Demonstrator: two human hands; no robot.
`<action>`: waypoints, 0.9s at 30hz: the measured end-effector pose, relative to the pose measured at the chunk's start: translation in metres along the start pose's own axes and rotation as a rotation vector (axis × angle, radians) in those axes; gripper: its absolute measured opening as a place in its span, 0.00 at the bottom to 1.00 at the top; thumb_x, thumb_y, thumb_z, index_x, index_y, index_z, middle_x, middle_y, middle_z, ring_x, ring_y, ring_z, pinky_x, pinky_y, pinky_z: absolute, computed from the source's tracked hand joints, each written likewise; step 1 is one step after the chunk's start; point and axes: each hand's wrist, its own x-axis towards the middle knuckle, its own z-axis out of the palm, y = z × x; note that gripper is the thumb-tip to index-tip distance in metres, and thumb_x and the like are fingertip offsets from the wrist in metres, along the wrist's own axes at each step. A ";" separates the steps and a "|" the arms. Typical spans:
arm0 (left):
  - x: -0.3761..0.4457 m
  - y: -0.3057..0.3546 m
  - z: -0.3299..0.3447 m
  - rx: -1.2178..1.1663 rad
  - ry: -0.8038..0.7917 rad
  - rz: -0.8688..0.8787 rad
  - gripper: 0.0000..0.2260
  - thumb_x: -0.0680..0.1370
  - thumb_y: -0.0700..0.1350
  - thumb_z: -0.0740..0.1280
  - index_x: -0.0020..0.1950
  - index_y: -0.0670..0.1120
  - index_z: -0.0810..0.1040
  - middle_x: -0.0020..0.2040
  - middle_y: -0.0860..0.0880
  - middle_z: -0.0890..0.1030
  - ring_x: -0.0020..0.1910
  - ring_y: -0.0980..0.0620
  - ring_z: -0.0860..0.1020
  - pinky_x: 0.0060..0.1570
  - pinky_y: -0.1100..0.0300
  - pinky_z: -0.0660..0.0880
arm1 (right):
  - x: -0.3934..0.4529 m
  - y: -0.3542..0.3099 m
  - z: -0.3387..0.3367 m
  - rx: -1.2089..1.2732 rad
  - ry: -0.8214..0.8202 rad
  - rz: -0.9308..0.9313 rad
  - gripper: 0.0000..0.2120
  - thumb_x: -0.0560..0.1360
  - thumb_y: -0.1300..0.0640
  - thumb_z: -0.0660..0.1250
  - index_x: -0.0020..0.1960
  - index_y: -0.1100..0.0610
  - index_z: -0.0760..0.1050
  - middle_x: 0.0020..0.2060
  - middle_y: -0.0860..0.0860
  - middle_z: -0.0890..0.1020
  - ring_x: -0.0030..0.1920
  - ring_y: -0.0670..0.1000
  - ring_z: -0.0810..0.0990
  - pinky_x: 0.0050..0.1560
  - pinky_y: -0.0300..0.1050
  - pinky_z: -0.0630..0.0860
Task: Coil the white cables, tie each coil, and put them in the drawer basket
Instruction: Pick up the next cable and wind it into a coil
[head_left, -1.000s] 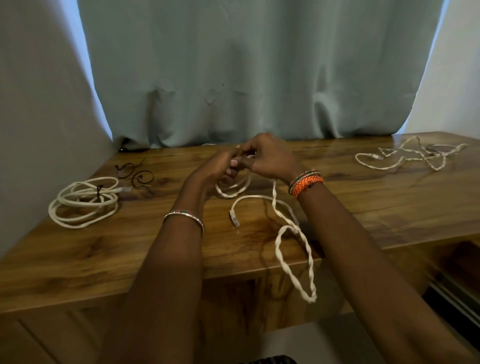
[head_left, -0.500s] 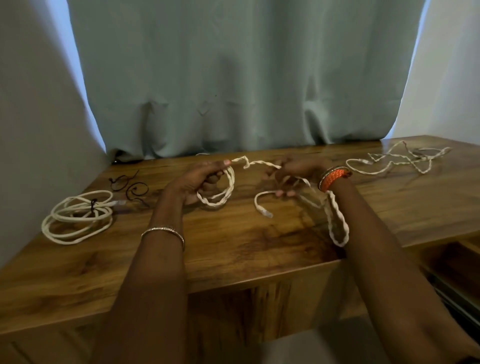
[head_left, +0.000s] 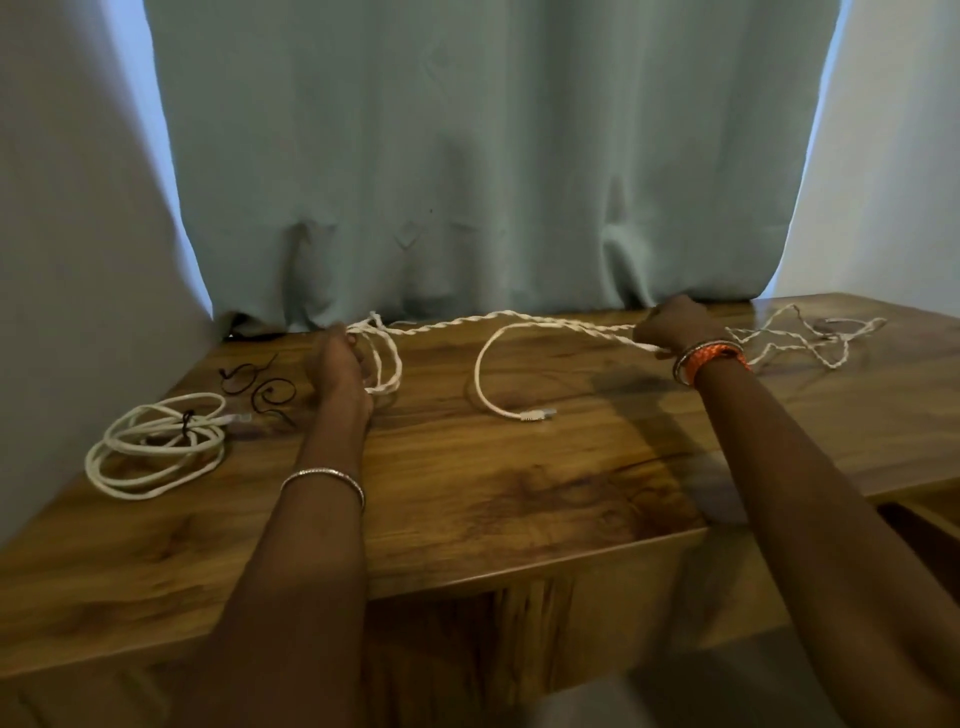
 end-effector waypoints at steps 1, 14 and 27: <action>-0.002 -0.003 0.003 0.103 -0.007 0.037 0.17 0.79 0.45 0.59 0.30 0.48 0.64 0.14 0.55 0.64 0.11 0.61 0.61 0.15 0.75 0.56 | -0.003 -0.008 -0.001 0.011 -0.057 -0.015 0.22 0.69 0.55 0.70 0.59 0.66 0.74 0.55 0.63 0.79 0.54 0.62 0.79 0.47 0.46 0.74; -0.051 0.008 0.052 1.000 -0.447 0.838 0.18 0.75 0.50 0.60 0.29 0.43 0.75 0.22 0.53 0.72 0.23 0.61 0.68 0.31 0.61 0.64 | -0.113 -0.123 0.061 0.673 0.139 -0.520 0.11 0.80 0.58 0.55 0.53 0.62 0.74 0.45 0.55 0.81 0.42 0.51 0.78 0.41 0.41 0.68; -0.088 0.050 0.062 0.822 -0.745 0.296 0.21 0.80 0.47 0.60 0.28 0.44 0.64 0.19 0.54 0.60 0.16 0.59 0.55 0.21 0.72 0.53 | -0.095 -0.095 -0.007 0.105 0.473 -0.537 0.10 0.76 0.49 0.62 0.47 0.49 0.81 0.38 0.48 0.81 0.39 0.49 0.76 0.37 0.41 0.65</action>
